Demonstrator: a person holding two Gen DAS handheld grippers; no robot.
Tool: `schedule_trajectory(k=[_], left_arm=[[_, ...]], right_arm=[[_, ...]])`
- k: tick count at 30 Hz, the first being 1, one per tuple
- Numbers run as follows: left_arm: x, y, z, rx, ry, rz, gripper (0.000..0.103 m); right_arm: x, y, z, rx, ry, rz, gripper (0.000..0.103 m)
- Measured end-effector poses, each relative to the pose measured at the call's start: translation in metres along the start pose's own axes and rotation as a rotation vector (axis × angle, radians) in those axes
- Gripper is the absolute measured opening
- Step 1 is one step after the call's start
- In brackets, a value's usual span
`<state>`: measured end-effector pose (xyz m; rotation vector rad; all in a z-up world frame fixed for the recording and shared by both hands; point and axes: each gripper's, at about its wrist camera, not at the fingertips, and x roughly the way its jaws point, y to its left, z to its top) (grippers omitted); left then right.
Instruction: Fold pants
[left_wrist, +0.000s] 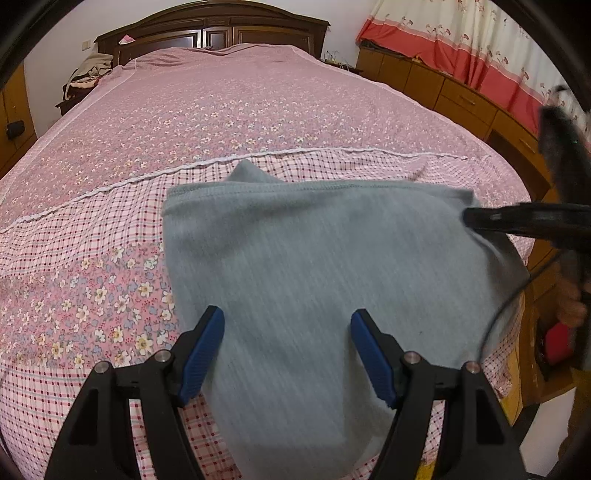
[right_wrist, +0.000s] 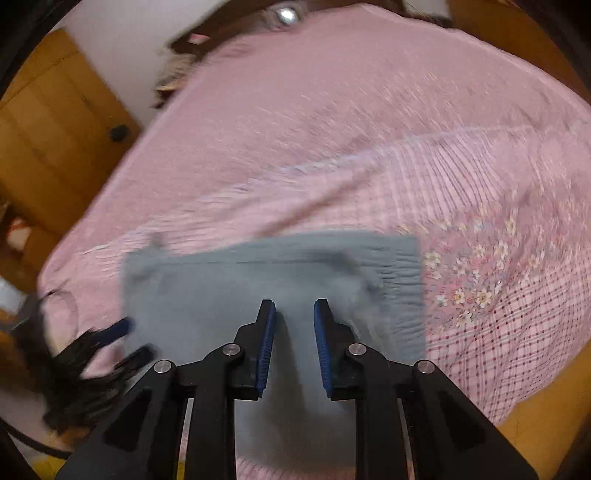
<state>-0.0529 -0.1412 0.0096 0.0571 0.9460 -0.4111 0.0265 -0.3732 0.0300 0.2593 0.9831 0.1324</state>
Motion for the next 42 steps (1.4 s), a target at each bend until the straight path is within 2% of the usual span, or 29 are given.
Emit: schedule_trajectory(k=[1, 2, 4, 5, 7, 10, 11, 14, 16, 20, 22, 25, 28, 30, 32, 36, 39, 42], left_arm=[[0.0, 0.0, 0.0, 0.002, -0.001, -0.002, 0.075], [0.001, 0.0, -0.001, 0.003, -0.002, -0.003, 0.075], [0.0, 0.0, -0.001, 0.006, -0.003, -0.006, 0.075], [-0.002, 0.001, -0.002, 0.003, -0.004, -0.008, 0.075], [-0.008, 0.005, -0.002, -0.016, -0.011, -0.028, 0.075], [-0.017, 0.01, 0.001, -0.051, -0.032, -0.073, 0.075], [-0.02, 0.012, 0.003, -0.056, -0.04, -0.081, 0.075], [-0.021, 0.015, 0.01, -0.048, -0.054, -0.065, 0.075], [-0.018, 0.017, 0.016, -0.044, -0.055, -0.043, 0.075], [-0.01, 0.026, 0.022, -0.07, -0.038, -0.036, 0.074], [-0.005, 0.028, 0.024, -0.068, -0.038, -0.03, 0.074], [0.003, 0.029, 0.029, -0.059, -0.04, -0.019, 0.074], [0.011, 0.03, 0.037, -0.055, -0.055, -0.015, 0.074], [0.017, 0.034, 0.046, -0.057, -0.064, -0.012, 0.072], [0.024, 0.041, 0.051, -0.065, -0.055, -0.009, 0.07], [0.03, 0.05, 0.06, -0.084, -0.058, -0.021, 0.07], [0.023, 0.055, 0.063, -0.096, -0.063, -0.026, 0.07], [0.008, 0.058, 0.058, -0.089, -0.077, 0.015, 0.07]], right_arm=[[0.005, -0.001, 0.001, -0.021, -0.022, -0.053, 0.0], [0.007, -0.002, 0.004, -0.059, -0.075, -0.147, 0.0], [0.005, -0.002, 0.009, -0.082, -0.138, -0.276, 0.0], [0.004, -0.007, 0.012, -0.035, -0.123, -0.228, 0.0], [-0.002, -0.009, 0.012, 0.016, -0.116, -0.196, 0.001], [-0.025, 0.007, 0.004, -0.048, -0.162, -0.195, 0.007], [-0.034, 0.015, 0.0, -0.072, -0.167, -0.169, 0.007], [-0.045, 0.026, -0.013, -0.107, -0.172, -0.139, 0.009], [-0.044, 0.029, -0.018, -0.123, -0.164, -0.163, 0.01], [-0.056, 0.029, -0.026, -0.139, -0.217, -0.237, 0.011], [-0.056, 0.03, -0.025, -0.158, -0.226, -0.223, 0.016], [-0.041, 0.024, -0.018, -0.159, -0.191, -0.217, 0.017], [-0.015, 0.005, -0.012, -0.103, -0.142, -0.236, 0.017], [-0.002, -0.006, -0.01, -0.076, -0.138, -0.225, 0.022], [0.002, -0.014, -0.008, -0.042, -0.145, -0.21, 0.023], [-0.006, -0.02, -0.005, 0.006, -0.158, -0.193, 0.023], [-0.024, -0.017, -0.009, 0.0, -0.179, -0.246, 0.023], [-0.042, -0.01, -0.019, -0.025, -0.19, -0.267, 0.023]])
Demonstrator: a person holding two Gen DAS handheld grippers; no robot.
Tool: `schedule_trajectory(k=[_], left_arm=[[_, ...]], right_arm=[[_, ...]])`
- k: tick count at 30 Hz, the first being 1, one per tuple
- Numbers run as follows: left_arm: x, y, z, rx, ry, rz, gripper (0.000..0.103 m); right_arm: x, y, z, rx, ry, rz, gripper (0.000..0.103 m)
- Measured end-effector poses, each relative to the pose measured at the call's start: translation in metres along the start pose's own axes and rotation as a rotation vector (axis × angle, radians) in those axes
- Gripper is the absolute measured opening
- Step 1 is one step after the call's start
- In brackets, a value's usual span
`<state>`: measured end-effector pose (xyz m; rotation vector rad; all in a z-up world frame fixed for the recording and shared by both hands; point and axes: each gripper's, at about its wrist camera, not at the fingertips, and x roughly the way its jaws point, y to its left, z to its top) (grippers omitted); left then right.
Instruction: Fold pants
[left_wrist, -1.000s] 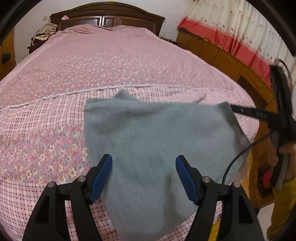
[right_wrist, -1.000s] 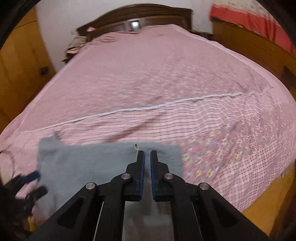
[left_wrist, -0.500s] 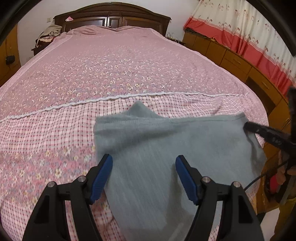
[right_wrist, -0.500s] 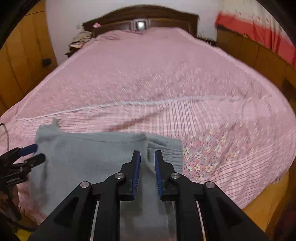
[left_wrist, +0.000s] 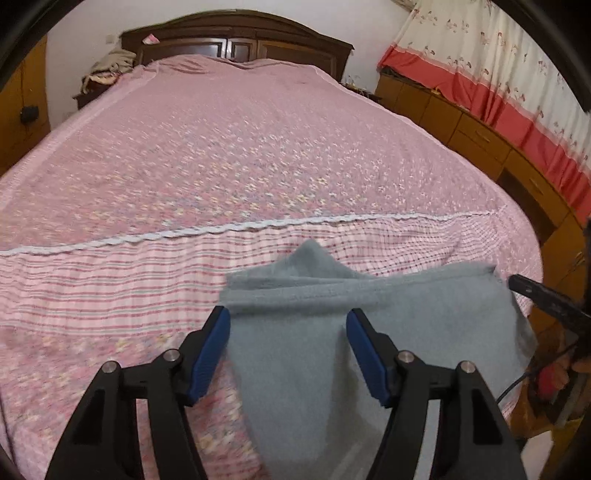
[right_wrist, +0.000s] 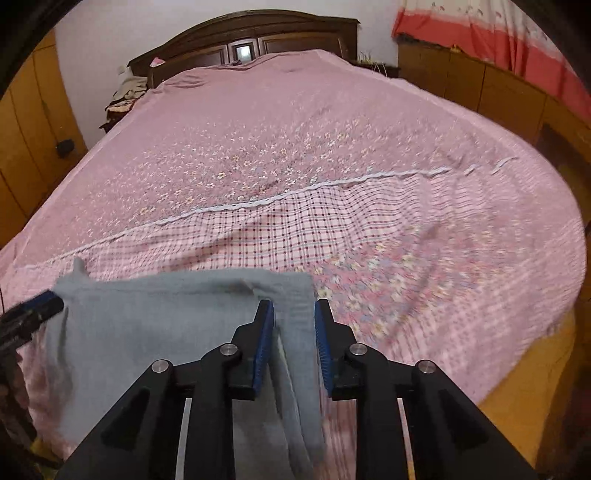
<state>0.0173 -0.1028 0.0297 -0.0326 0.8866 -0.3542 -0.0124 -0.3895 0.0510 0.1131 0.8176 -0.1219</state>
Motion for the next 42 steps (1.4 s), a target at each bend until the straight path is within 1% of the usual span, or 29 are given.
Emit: schedule_trajectory(k=[3, 7, 11, 14, 16, 20, 24, 30, 42], left_arm=[[-0.014, -0.001, -0.006, 0.001, -0.004, 0.018, 0.07], [-0.027, 0.007, -0.022, -0.048, 0.025, 0.041, 0.07], [-0.036, 0.009, -0.04, -0.085, 0.051, 0.028, 0.07], [-0.038, 0.006, -0.052, -0.097, 0.075, 0.02, 0.07], [-0.037, 0.005, -0.061, -0.106, 0.097, 0.003, 0.07], [-0.035, -0.003, -0.072, -0.097, 0.121, -0.001, 0.07], [-0.03, -0.012, -0.08, -0.088, 0.144, -0.018, 0.07], [-0.018, -0.024, -0.086, -0.085, 0.165, -0.022, 0.07], [-0.01, -0.028, -0.089, -0.08, 0.165, -0.024, 0.074]], right_arm=[[-0.016, 0.003, -0.011, -0.008, 0.003, 0.021, 0.023], [-0.03, 0.012, -0.029, -0.022, 0.018, 0.038, 0.023], [-0.036, 0.02, -0.042, -0.022, 0.027, 0.064, 0.026], [-0.04, 0.023, -0.052, -0.016, 0.029, 0.077, 0.033], [-0.039, 0.025, -0.057, -0.009, 0.034, 0.079, 0.034], [-0.034, 0.026, -0.065, 0.005, 0.035, 0.058, 0.034], [-0.026, 0.024, -0.069, 0.015, 0.047, 0.063, 0.037], [-0.018, 0.019, -0.071, 0.046, 0.057, 0.091, 0.039], [-0.013, 0.018, -0.074, 0.055, 0.049, 0.105, 0.041]])
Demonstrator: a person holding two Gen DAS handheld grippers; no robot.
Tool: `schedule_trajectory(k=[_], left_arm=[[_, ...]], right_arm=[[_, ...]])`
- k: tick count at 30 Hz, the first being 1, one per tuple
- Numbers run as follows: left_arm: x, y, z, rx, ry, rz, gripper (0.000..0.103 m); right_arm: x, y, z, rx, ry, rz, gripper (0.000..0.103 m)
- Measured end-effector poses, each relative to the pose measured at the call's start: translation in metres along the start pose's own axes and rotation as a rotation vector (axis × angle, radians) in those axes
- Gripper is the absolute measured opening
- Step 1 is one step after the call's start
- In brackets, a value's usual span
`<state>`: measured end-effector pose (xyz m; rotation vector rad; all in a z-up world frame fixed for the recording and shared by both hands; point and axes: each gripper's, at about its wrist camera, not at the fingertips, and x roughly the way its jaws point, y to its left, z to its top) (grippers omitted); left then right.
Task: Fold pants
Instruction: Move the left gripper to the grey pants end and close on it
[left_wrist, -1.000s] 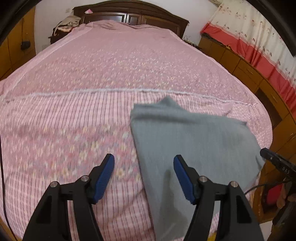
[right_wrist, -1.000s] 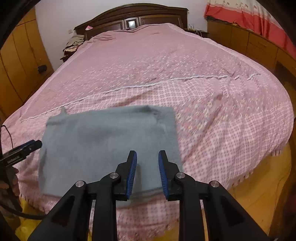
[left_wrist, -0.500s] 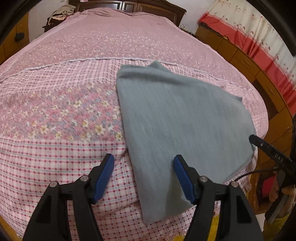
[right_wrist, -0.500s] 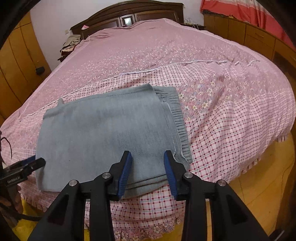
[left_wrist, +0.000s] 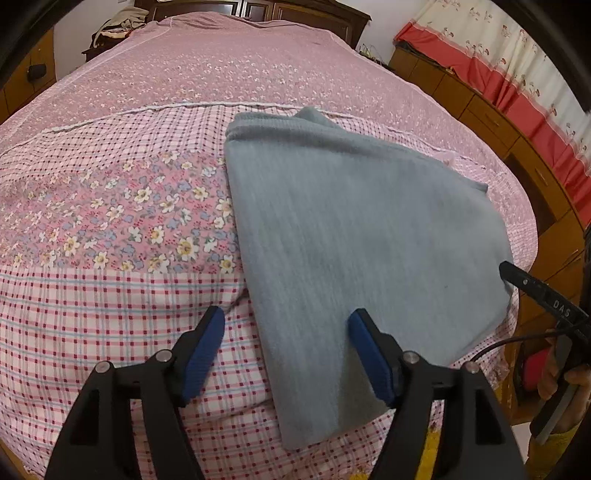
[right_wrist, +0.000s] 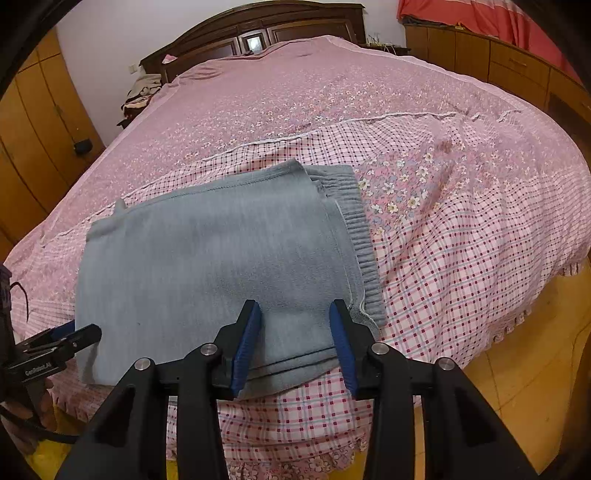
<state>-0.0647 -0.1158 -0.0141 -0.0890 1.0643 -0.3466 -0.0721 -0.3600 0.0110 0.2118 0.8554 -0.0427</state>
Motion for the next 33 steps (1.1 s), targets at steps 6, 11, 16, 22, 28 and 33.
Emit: schedule_trajectory(k=[6, 11, 16, 22, 28, 33], left_arm=[[0.008, 0.006, -0.001, -0.038, -0.001, -0.014, 0.077], [0.009, 0.009, 0.0, -0.03, 0.003, -0.007, 0.078], [0.013, 0.007, 0.001, -0.039, 0.018, -0.023, 0.08], [0.011, 0.005, -0.005, -0.046, 0.008, -0.024, 0.08], [0.012, 0.003, -0.011, -0.035, 0.0, -0.038, 0.064], [0.009, -0.002, -0.011, -0.037, 0.006, -0.064, 0.054]], right_arm=[[0.0, -0.001, -0.001, 0.009, -0.004, 0.003, 0.041], [0.0, 0.0, -0.001, 0.001, -0.007, -0.001, 0.041], [0.003, -0.001, 0.0, -0.002, 0.006, -0.004, 0.041], [0.007, -0.005, 0.003, 0.004, 0.024, 0.013, 0.042], [0.007, -0.004, 0.001, -0.005, 0.013, 0.008, 0.042], [0.006, -0.004, -0.002, 0.001, 0.0, 0.011, 0.042]])
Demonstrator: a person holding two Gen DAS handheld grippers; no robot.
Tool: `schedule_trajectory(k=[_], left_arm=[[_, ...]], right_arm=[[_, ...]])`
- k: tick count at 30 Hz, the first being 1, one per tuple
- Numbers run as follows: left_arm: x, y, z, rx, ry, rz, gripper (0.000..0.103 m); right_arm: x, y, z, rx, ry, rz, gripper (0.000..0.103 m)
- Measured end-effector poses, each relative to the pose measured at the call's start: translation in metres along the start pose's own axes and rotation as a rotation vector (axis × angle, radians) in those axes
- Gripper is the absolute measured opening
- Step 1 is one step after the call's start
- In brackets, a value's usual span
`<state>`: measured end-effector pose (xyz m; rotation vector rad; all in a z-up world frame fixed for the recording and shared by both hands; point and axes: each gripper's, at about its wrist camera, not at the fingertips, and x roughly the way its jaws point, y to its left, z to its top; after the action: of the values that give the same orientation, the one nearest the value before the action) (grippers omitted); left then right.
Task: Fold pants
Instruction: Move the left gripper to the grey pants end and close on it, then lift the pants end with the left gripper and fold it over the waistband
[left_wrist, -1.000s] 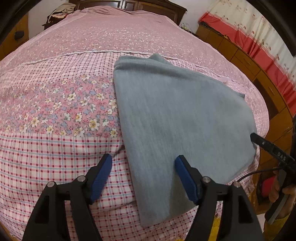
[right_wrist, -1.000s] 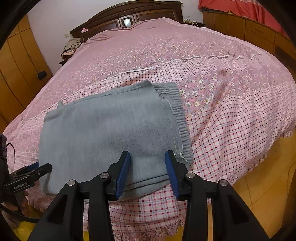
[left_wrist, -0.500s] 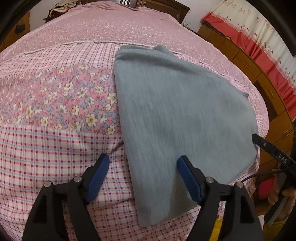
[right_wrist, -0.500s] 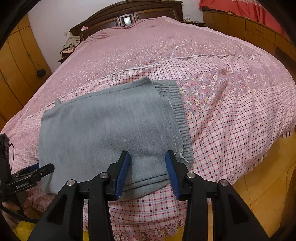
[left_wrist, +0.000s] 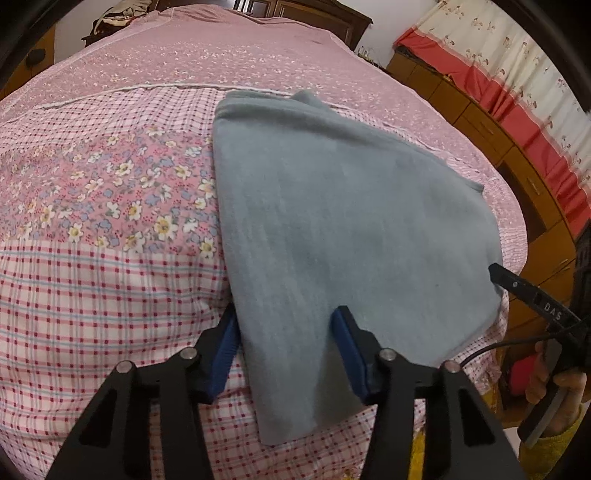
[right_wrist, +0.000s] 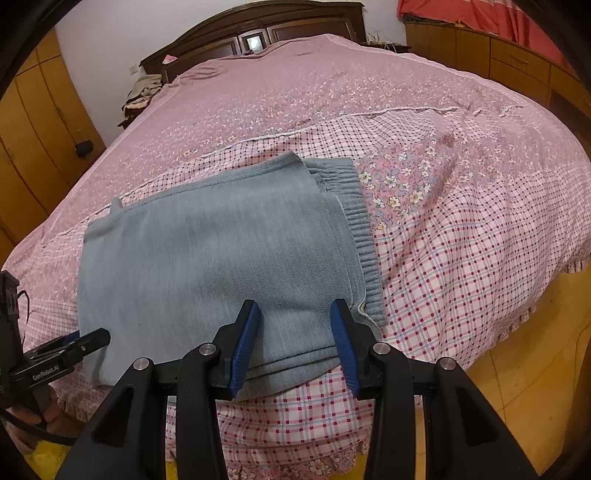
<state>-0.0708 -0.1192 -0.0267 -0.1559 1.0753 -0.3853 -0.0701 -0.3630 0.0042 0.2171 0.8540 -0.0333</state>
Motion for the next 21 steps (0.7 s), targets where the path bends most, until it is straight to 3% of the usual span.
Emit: schedule_trajectory(k=[10, 11, 12, 15, 21], left_arm=[[0.003, 0.003, -0.001, -0.008, -0.008, -0.009, 0.057], [0.004, 0.003, -0.003, -0.009, -0.009, -0.016, 0.05], [0.003, 0.003, -0.003, -0.019, -0.006, -0.043, 0.035], [0.001, 0.013, 0.002, -0.038, -0.013, -0.069, 0.022], [-0.017, 0.018, 0.003, -0.055, -0.039, -0.101, 0.016]], right_arm=[[-0.001, 0.0, -0.002, 0.001, -0.002, 0.001, 0.042], [-0.002, 0.001, -0.003, -0.002, -0.003, 0.0, 0.042], [-0.002, 0.001, -0.003, -0.003, -0.005, 0.0, 0.043], [-0.003, 0.001, -0.004, -0.004, -0.007, -0.002, 0.043], [-0.01, -0.002, -0.002, 0.017, 0.006, 0.005, 0.043]])
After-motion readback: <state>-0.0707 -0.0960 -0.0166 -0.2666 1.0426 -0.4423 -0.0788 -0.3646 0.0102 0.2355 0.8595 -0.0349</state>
